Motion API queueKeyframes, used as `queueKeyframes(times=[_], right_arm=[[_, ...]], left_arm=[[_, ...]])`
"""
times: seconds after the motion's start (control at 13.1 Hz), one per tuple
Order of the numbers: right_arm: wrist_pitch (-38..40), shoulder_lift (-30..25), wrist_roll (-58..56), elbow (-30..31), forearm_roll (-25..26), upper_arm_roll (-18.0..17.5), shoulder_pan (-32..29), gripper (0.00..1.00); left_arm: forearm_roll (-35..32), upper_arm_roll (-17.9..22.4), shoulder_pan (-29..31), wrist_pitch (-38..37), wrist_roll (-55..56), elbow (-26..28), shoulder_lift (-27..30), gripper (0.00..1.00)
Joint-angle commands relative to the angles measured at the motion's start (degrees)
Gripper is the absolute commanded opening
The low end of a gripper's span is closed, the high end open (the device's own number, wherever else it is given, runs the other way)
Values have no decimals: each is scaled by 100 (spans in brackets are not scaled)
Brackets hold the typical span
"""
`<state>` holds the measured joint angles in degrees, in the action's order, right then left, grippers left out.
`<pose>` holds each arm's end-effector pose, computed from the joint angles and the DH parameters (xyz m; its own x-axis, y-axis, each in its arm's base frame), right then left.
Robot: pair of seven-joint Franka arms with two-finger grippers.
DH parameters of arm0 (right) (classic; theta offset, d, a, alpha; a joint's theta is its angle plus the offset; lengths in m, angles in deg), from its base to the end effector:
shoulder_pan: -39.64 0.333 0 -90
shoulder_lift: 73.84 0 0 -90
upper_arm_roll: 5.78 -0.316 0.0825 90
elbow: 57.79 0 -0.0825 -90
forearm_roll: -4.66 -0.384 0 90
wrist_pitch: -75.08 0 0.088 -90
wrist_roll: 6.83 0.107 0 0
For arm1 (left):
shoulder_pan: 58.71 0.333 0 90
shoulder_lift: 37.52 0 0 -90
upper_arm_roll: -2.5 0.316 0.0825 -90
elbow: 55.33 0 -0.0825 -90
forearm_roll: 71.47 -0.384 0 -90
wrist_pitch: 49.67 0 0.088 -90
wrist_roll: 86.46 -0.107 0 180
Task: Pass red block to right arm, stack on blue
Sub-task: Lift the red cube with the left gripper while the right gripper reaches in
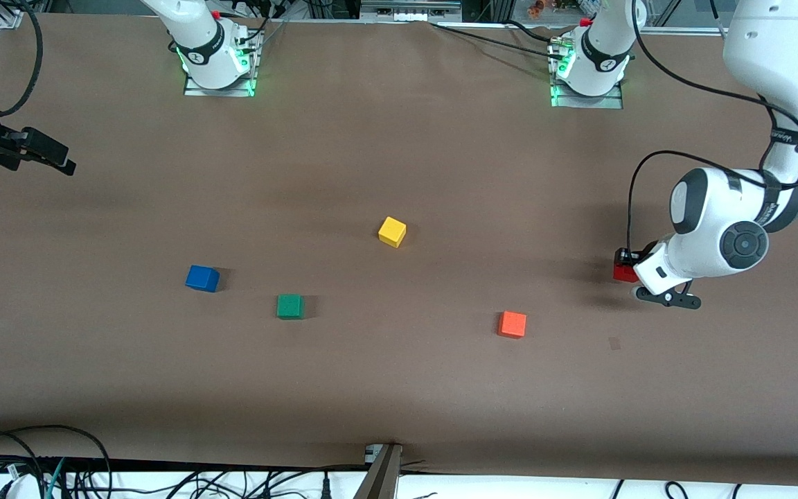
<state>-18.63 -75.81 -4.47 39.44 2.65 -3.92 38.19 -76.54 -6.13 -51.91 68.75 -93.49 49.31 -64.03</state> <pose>0.5459 -0.0283 0.5893 0.9945 -0.1010 -0.0286 -0.1019 -0.9942 -0.0349 0.6209 -0.0099 0.2674 0.9577 -0.1939 -0.2124 -0.1928 -0.9809 0.0263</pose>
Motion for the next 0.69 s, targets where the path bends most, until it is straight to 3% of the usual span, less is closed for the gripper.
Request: queueKeyframes(times=[0.0,0.15,0.38,0.61], right_arm=[[108,39,72,-116,-27,51,-22,100],[117,39,19,-116,-53,147,-22,100],[151,48,-7,-116,-62,147,-22,100],[433,48,-69,-116,-176,156,-22,100]], left_arm=[[-152,-183,-20,-1106,-202,-749,180,0],[-109,-279,-20,-1609,-264,-1084,303,0],[58,-709,49,-1857,-281,-1129,689,0],[979,-965,94,-1883,-1018,-1208,866,0]])
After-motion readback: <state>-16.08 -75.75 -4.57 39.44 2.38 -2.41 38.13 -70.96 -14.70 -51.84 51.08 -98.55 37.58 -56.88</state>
